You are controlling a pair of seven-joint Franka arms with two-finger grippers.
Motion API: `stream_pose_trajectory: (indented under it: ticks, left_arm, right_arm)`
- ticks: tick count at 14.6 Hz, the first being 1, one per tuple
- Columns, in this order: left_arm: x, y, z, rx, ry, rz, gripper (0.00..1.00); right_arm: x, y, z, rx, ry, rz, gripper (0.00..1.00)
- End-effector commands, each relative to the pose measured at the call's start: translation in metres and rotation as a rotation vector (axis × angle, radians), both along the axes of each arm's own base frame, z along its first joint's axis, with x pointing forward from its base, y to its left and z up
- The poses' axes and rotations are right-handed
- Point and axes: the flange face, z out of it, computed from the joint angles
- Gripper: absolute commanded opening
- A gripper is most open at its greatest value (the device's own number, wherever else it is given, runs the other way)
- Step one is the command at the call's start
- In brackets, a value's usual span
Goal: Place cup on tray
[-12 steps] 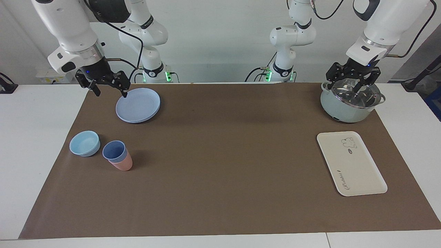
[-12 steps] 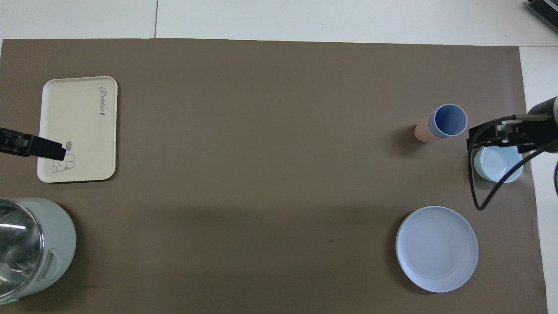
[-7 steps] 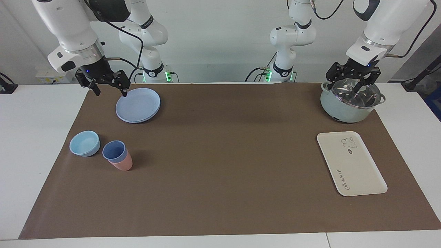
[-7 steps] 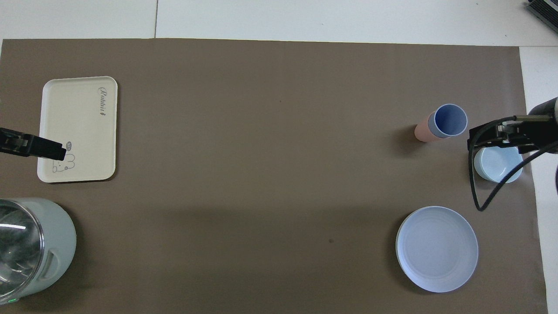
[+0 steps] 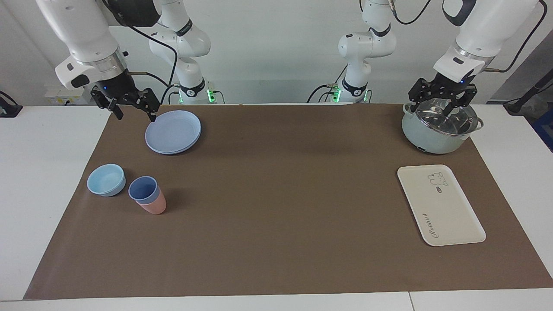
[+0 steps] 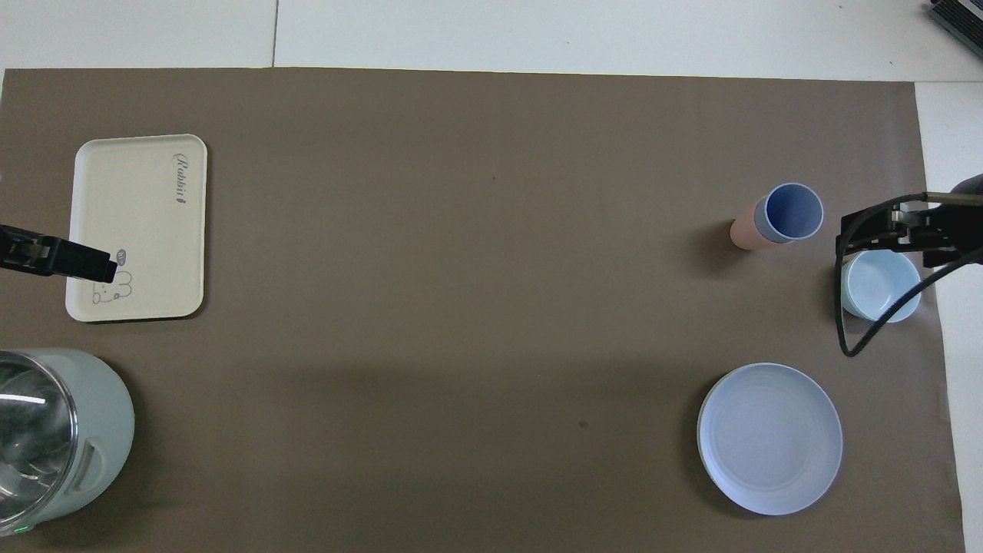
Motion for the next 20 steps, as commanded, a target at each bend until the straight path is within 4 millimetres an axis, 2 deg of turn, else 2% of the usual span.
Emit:
stream_pose_trajectory:
  ticks: [1, 5, 9, 11, 13, 18, 20]
  left_arm:
    - [-0.004, 0.001, 0.003, 0.022, 0.001, -0.008, 1.0]
    - [-0.004, 0.001, 0.003, 0.022, 0.001, -0.008, 1.0]
    - [-0.004, 0.001, 0.003, 0.022, 0.001, -0.01, 1.0]
    - [-0.005, 0.0, 0.004, 0.022, 0.0, -0.01, 1.0]
    - [-0.004, 0.001, 0.003, 0.022, 0.001, -0.01, 1.0]
    - [-0.005, 0.0, 0.004, 0.022, -0.001, -0.011, 1.0]
    - [-0.004, 0.0, 0.003, 0.022, 0.001, -0.011, 1.0]
  right_arm:
    - [0.008, -0.026, -0.001, 0.035, -0.069, -0.186, 0.96]
    - [0.035, -0.074, -0.025, 0.042, -0.118, -0.383, 0.96]
    - [0.079, -0.105, -0.058, 0.141, -0.091, -0.617, 0.96]
    - [0.099, -0.131, -0.083, 0.183, -0.054, -0.67, 0.96]
    - [0.109, -0.145, -0.111, 0.198, -0.017, -0.696, 0.96]
    - [0.135, -0.157, -0.173, 0.33, 0.076, -0.82, 0.96]
    - [0.138, -0.18, -0.208, 0.447, 0.135, -0.914, 0.96]
